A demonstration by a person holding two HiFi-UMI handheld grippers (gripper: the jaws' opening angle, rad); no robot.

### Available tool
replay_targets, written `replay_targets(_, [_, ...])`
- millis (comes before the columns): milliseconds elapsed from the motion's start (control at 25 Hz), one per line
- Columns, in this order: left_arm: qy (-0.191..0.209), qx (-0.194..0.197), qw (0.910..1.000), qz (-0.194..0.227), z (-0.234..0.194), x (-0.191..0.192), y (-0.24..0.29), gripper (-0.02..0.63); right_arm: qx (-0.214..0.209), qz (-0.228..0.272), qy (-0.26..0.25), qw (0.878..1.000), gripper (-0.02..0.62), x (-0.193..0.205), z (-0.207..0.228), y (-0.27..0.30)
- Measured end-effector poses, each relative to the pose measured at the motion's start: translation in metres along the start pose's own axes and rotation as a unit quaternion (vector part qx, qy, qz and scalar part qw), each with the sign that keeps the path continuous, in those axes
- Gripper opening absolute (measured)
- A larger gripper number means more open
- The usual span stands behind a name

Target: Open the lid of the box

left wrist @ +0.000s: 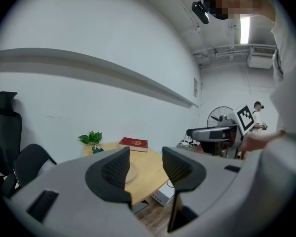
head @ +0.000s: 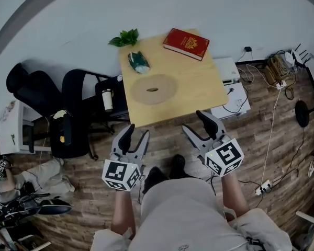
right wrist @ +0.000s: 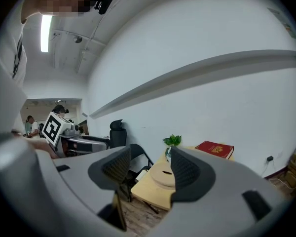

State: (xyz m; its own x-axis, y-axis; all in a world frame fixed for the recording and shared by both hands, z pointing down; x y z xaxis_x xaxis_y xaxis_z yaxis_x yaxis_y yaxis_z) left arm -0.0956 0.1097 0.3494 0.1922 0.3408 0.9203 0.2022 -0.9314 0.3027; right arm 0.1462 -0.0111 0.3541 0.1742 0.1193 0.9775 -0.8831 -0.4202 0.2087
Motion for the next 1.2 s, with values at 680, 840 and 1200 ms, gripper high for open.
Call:
replay_targets(680, [0.028, 0.050, 0.9963, -0.064, -0.021, 0.011, 0.063, 0.213, 0.035, -0.028, 0.010, 0.999, 0.242, 0.006, 0.011, 0.019])
replay_targets(840, [0.051, 0.072, 0.9926, -0.084, -0.030, 0.012, 0.086, 0.221, 0.051, -0.037, 0.011, 0.998, 0.242, 0.001, 0.012, 0.028])
replay_targets(1200, [0.091, 0.111, 0.9812, -0.129, -0.060, 0.024, 0.138, 0.247, 0.087, -0.052, 0.022, 0.995, 0.244, 0.000, 0.020, 0.055])
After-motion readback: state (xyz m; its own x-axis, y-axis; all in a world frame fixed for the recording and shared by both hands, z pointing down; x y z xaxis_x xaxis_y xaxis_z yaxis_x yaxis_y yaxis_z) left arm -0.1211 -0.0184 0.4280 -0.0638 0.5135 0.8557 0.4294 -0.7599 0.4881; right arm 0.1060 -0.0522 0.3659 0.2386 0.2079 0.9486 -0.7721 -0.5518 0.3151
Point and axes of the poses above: the fingertips, and each gripper's own axes: y forward along the fingers, z to its right, x out of its underside, the point moved 10 cm from there along -y, backward along the fingers, and after that the axes turned 8 degrees about -y, right-handed, at the moved point
